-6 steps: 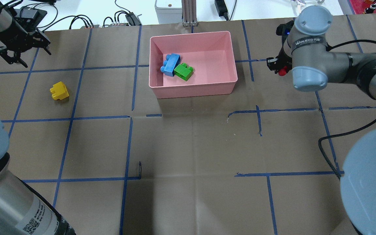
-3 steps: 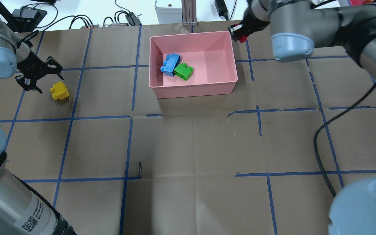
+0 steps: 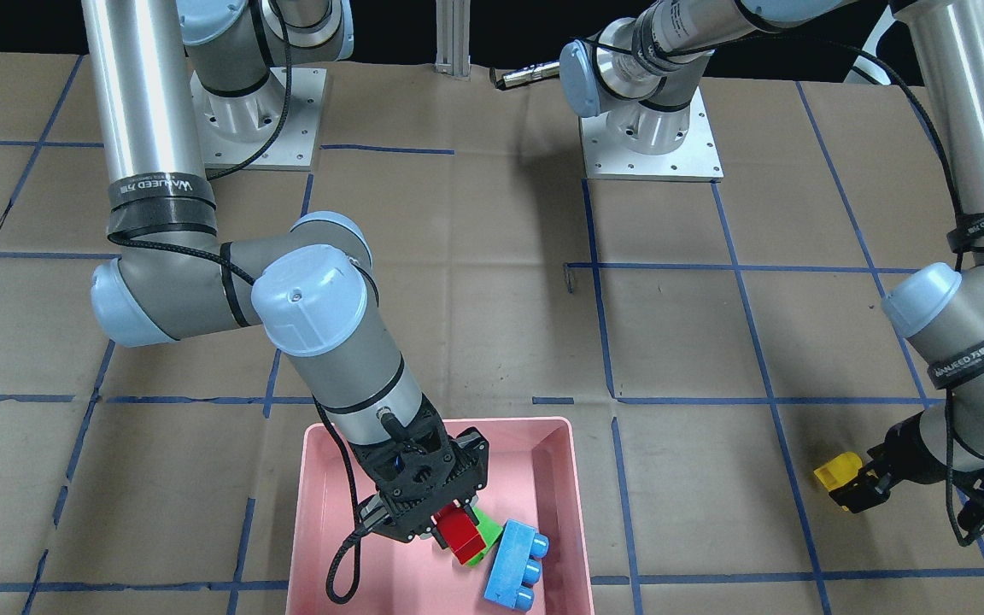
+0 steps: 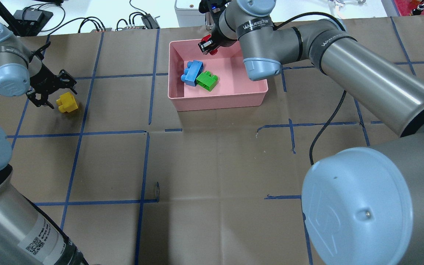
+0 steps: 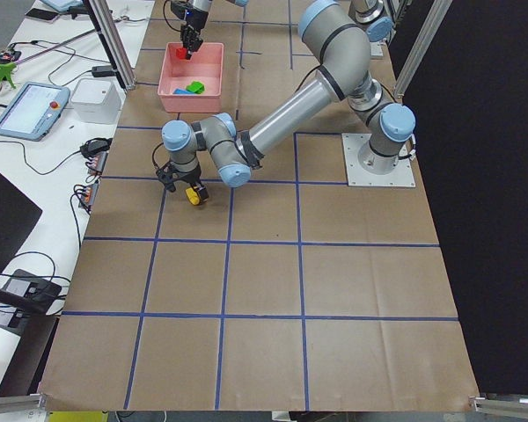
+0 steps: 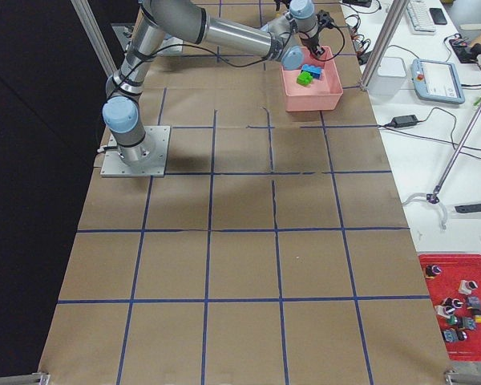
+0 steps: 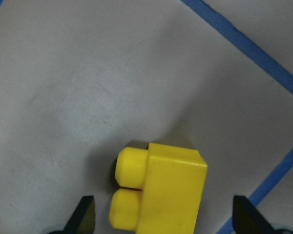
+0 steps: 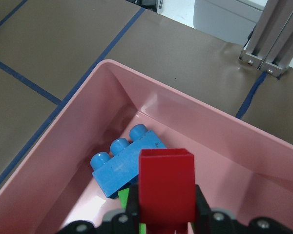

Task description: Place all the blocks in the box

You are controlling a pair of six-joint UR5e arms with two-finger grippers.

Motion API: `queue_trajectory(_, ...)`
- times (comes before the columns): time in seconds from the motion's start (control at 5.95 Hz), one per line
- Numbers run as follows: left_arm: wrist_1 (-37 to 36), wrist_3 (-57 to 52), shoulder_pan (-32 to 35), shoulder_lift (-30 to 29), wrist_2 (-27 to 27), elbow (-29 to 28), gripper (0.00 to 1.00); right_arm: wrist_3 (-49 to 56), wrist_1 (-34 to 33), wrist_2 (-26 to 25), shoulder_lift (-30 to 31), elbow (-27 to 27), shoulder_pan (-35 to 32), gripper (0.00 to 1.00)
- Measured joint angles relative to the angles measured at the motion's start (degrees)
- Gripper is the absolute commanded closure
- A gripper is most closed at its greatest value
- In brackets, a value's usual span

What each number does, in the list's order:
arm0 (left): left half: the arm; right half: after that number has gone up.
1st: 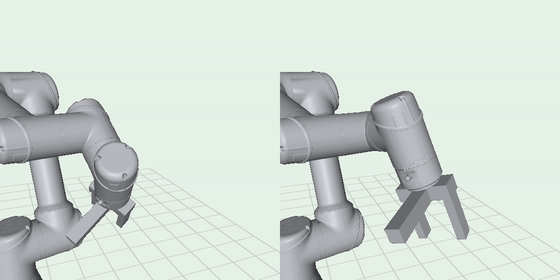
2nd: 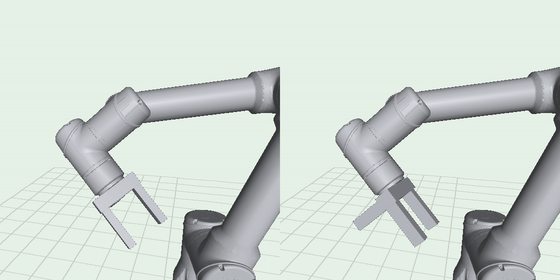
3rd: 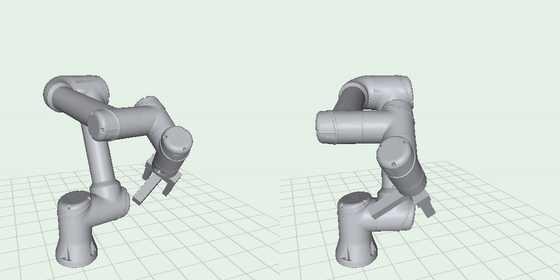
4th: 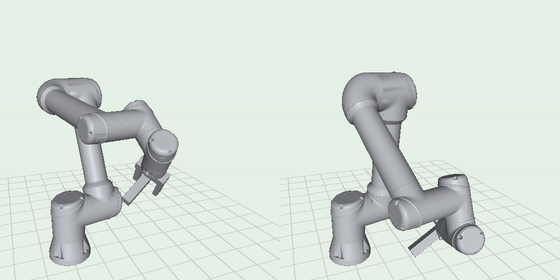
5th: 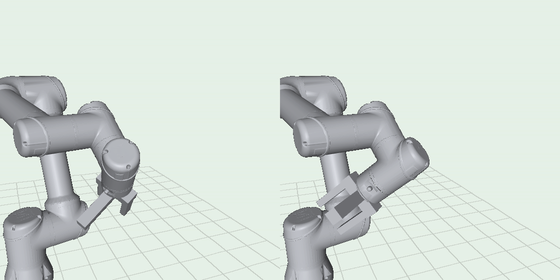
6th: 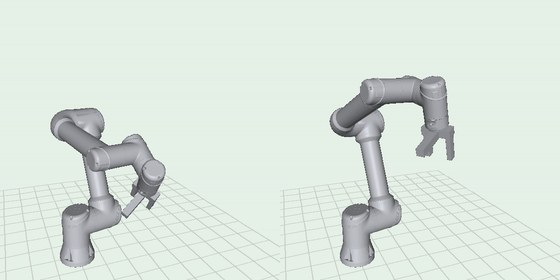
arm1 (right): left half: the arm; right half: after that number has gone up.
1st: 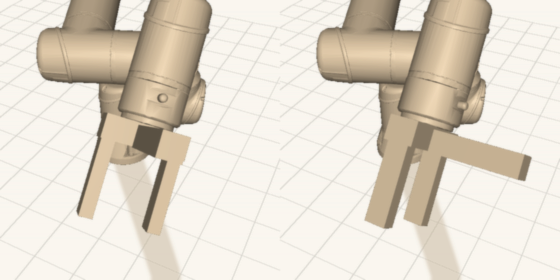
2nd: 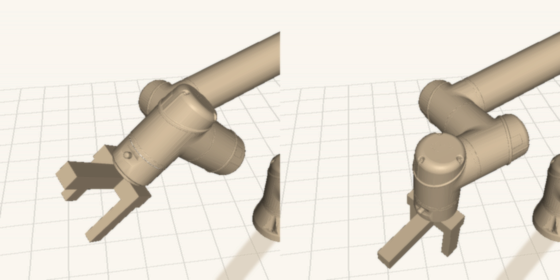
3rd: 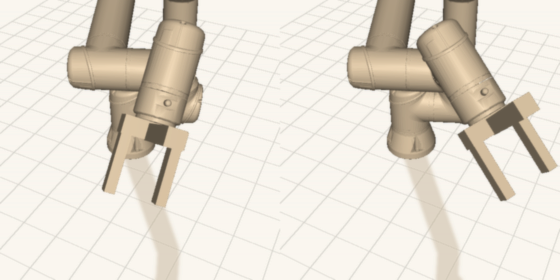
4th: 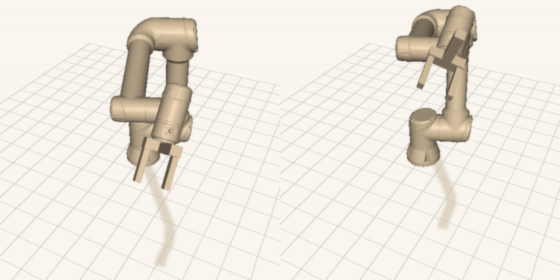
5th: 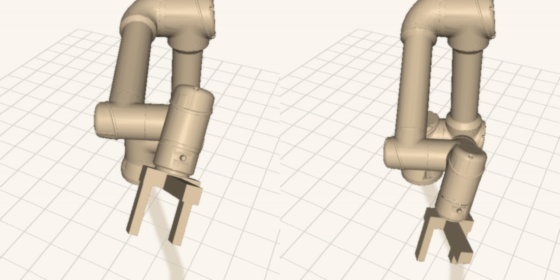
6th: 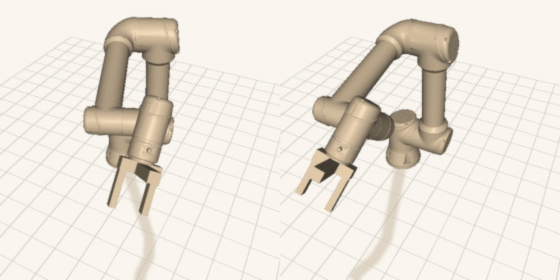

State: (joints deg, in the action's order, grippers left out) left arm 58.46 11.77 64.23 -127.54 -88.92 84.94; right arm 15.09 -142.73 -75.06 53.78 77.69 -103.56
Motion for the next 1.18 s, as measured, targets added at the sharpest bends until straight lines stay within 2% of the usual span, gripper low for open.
queue_trajectory(0.17,-0.4,0.0,0.1,-0.9,0.0,0.0,0.23,0.0,0.1,0.0,0.0,-0.1,-0.1,0.01)
queue_trajectory(0.34,-0.5,-0.1,0.2,-1.3,0.1,0.0,0.41,0.0,1.2,0.0,0.1,-0.1,-0.1,0.0)
queue_trajectory(0.5,-0.5,-0.3,0.2,-1.3,0.1,0.0,0.57,0.1,6.3,0.1,0.3,-0.4,-0.1,0.0)
queue_trajectory(0.67,-0.4,-0.4,0.2,-1.2,0.2,-0.1,0.67,0.4,14.6,0.0,0.4,-0.8,-0.1,0.0)
queue_trajectory(0.84,-0.1,-0.4,0.2,-0.8,0.9,-0.2,0.68,0.6,19.4,-0.1,0.6,-1.3,-0.1,0.0)
queue_trajectory(1.18,4.5,-1.5,0.2,3.6,2.7,-2.0,0.68,0.7,21.5,0.0,0.6,-3.1,0.1,0.0)
